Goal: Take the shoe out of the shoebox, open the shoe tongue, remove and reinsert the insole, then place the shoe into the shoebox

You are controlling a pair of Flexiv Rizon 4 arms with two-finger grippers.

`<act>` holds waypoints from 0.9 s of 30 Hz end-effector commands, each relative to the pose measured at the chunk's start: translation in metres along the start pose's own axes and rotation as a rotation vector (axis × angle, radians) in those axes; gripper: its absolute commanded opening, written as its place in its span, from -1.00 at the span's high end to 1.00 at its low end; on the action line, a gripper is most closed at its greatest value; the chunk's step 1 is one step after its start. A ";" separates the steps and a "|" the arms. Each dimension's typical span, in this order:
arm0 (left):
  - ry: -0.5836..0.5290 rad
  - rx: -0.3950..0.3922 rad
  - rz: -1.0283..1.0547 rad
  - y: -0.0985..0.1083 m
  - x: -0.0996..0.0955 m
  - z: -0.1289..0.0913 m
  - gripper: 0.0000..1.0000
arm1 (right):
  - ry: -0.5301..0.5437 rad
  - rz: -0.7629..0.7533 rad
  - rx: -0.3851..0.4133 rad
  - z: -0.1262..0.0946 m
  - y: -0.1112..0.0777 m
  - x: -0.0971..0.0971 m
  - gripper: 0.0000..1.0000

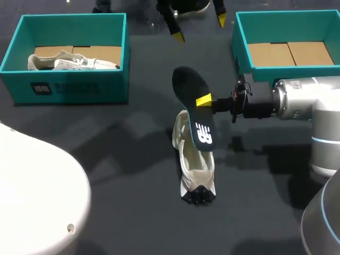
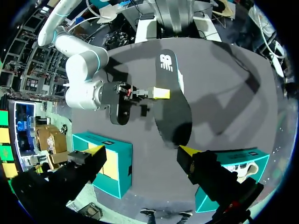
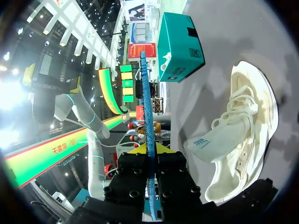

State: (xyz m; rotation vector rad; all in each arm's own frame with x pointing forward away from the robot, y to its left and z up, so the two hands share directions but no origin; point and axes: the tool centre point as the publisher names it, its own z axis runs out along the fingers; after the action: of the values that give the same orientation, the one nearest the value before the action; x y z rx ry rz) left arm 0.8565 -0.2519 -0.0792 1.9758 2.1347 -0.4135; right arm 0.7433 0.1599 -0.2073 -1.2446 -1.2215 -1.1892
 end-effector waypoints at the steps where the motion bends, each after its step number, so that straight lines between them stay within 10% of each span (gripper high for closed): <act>1: 0.509 0.011 -0.014 0.003 -0.009 0.011 -1.00 | -0.003 0.001 -0.001 0.001 -0.001 0.000 1.00; 27: 0.414 0.038 -0.050 -0.022 0.018 0.025 -1.00 | -0.003 0.001 -0.001 0.001 -0.001 0.000 1.00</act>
State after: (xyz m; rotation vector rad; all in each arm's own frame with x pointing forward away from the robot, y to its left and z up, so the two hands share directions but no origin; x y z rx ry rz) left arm 0.8402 -0.2587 -0.1043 2.2378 2.4862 0.0275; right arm 0.7428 0.1597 -0.2070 -1.2462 -1.2226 -1.1874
